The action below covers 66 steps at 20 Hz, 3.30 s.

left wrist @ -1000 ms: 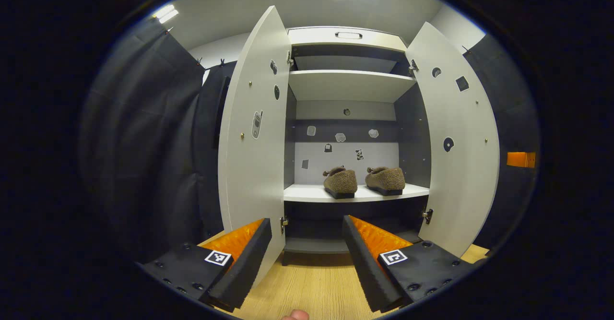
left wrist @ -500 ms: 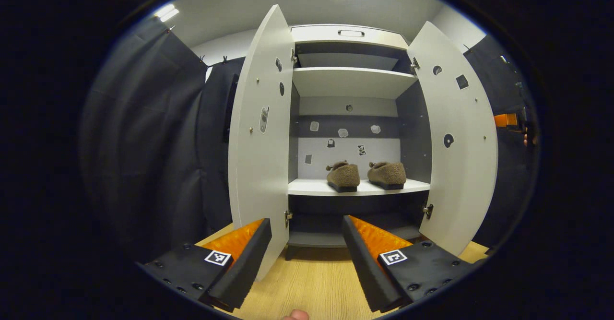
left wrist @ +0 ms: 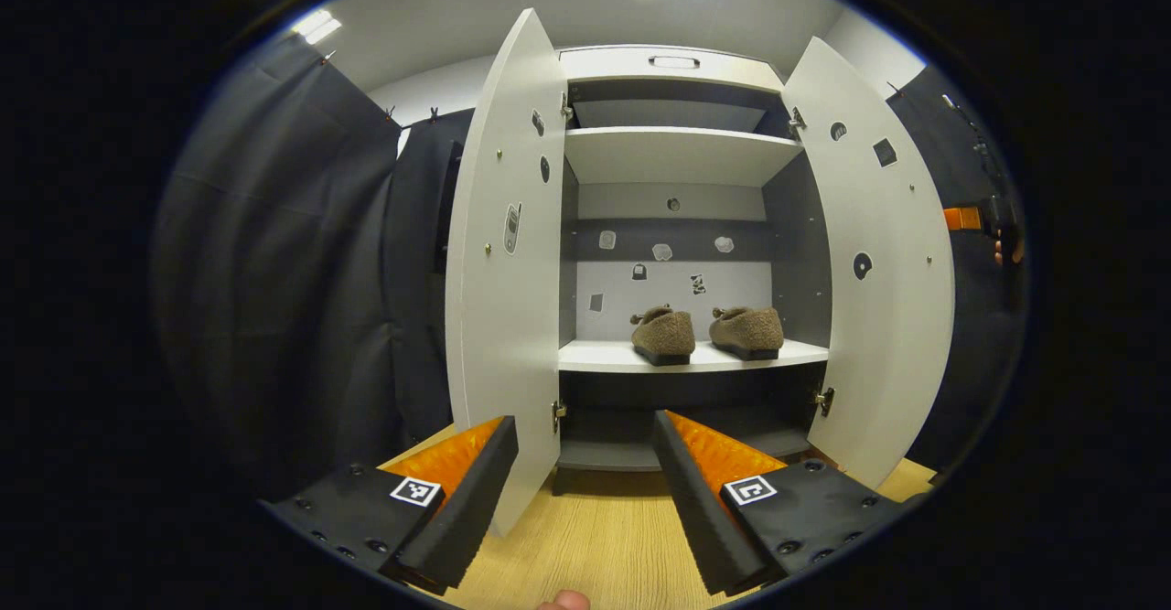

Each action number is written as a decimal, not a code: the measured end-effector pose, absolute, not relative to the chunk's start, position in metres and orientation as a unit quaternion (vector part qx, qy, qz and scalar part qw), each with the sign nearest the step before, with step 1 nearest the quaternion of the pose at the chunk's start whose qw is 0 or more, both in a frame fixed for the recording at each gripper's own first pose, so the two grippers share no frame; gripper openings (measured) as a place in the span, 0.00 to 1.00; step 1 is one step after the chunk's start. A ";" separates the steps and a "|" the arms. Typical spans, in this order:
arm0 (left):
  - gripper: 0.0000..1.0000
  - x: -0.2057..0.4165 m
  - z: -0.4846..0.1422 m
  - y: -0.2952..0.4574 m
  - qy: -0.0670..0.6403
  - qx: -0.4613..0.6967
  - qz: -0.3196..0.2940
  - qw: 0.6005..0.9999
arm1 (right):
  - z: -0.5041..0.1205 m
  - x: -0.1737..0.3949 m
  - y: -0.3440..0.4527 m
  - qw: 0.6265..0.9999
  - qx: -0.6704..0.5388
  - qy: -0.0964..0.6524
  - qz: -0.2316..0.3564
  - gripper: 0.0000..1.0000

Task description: Grab one shoe with the right hand and put it into the shoe cabinet, grab the other shoe with the left hand and put it into the shoe cabinet; then close the right door with the right hand and the left door with the left hand.

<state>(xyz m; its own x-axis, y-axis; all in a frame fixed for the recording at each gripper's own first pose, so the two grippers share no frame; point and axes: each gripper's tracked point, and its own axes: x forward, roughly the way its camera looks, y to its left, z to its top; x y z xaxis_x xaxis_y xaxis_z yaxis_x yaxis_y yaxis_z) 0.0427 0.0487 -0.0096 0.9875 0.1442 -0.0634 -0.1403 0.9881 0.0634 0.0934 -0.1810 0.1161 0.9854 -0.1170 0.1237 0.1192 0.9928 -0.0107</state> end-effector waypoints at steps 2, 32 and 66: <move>0.97 0.045 -0.008 0.047 0.031 0.030 0.068 0.997 | 0.115 0.094 -0.161 0.997 0.000 -0.061 -0.039 0.89; 0.94 0.050 -0.009 0.053 0.029 0.029 0.058 0.998 | 0.084 0.191 0.052 0.995 0.005 -0.022 0.093 0.92; 0.94 0.034 0.045 0.131 0.018 0.007 0.135 0.991 | 0.001 0.059 0.016 0.998 0.040 0.007 0.048 0.93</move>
